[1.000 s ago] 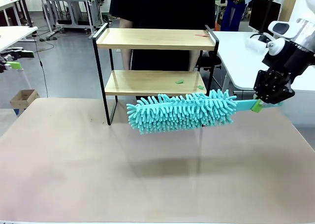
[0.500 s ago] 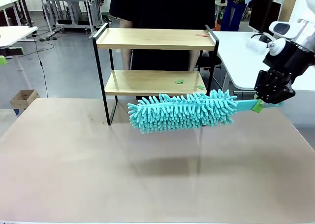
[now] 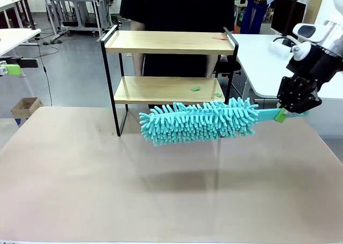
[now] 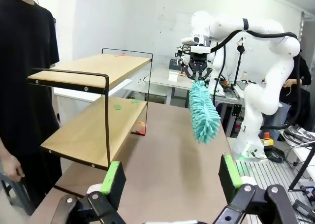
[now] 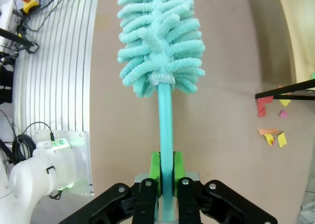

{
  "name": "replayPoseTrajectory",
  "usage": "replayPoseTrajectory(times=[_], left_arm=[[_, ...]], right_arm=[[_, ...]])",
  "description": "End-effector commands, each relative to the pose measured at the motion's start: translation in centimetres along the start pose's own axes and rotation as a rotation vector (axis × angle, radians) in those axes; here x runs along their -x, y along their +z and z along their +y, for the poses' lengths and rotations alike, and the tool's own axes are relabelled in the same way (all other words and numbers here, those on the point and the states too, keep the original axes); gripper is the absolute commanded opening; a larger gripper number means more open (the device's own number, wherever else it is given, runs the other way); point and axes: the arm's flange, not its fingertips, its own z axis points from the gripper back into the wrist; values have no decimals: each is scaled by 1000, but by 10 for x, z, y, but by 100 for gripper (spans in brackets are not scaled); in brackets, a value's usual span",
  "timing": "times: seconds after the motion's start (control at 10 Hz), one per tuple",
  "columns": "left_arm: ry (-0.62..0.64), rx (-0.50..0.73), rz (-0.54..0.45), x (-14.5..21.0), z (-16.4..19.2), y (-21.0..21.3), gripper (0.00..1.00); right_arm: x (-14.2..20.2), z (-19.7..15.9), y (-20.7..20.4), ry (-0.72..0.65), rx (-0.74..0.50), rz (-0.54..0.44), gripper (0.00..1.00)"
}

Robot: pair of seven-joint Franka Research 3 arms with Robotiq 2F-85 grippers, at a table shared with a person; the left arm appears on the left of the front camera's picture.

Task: Clean the shelf.
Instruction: Hand the Duster back to the human.

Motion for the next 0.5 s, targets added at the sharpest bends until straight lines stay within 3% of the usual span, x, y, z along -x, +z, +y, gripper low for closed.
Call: replayPoseTrajectory(times=[0.0, 0.3, 0.4], left_arm=[[-17, -13, -26, 7, 6, 9, 100], [3, -10, -7, 7, 4, 5, 100], [-19, 1, 56, 14, -3, -32, 100]], right_arm=[[0, 0, 0, 2, 7, -17, 13], [0, 0, 0, 2, 7, -17, 13], [0, 0, 0, 2, 7, -17, 13]])
